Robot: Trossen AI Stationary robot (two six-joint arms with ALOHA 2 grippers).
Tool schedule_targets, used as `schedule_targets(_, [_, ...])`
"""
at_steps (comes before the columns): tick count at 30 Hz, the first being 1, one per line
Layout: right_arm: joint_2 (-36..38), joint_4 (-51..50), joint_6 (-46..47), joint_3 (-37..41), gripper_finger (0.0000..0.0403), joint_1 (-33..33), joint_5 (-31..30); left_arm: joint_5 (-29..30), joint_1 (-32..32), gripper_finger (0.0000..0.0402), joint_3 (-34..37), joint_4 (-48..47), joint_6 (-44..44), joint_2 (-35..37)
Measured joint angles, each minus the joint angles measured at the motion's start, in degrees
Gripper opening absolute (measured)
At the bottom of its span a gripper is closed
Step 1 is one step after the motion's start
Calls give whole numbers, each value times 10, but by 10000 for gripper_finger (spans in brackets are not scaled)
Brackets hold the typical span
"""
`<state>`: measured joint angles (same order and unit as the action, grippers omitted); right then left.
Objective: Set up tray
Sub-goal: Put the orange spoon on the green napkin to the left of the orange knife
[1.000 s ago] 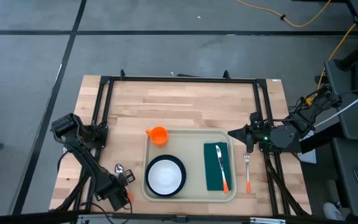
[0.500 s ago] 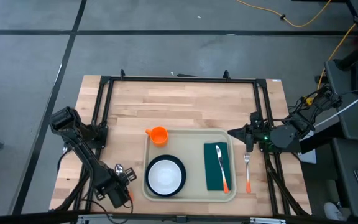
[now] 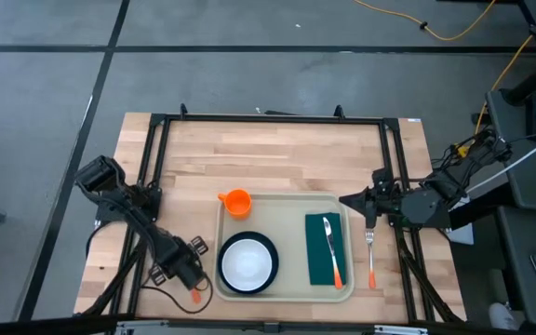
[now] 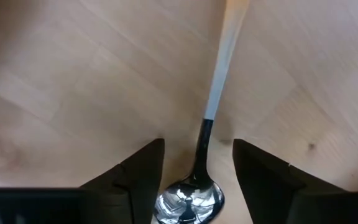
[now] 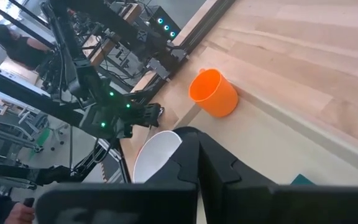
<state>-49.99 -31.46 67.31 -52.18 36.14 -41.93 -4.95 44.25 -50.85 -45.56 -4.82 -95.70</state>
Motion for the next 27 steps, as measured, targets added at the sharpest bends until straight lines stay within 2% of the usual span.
schedule_targets(6, [-10, 4, 2, 0, 6, 0, 0, -20, -12, 194, 3, 2, -10, 0])
schedule_targets(11, [-13, 3, 2, 0, 6, 0, 0, -21, -12, 177, 4, 5, -29, -1])
schedule_targets(16, [-13, 3, 1, 0, 6, 0, 0, -20, -14, 122, 4, 6, -35, -1])
schedule_targets(22, [-13, 3, 0, 0, 7, 0, 0, -14, -14, 20, 4, 8, -35, -2])
schedule_targets(27, [-13, -1, 0, 0, 7, 0, 0, -28, -19, 11, 4, 7, -35, -2])
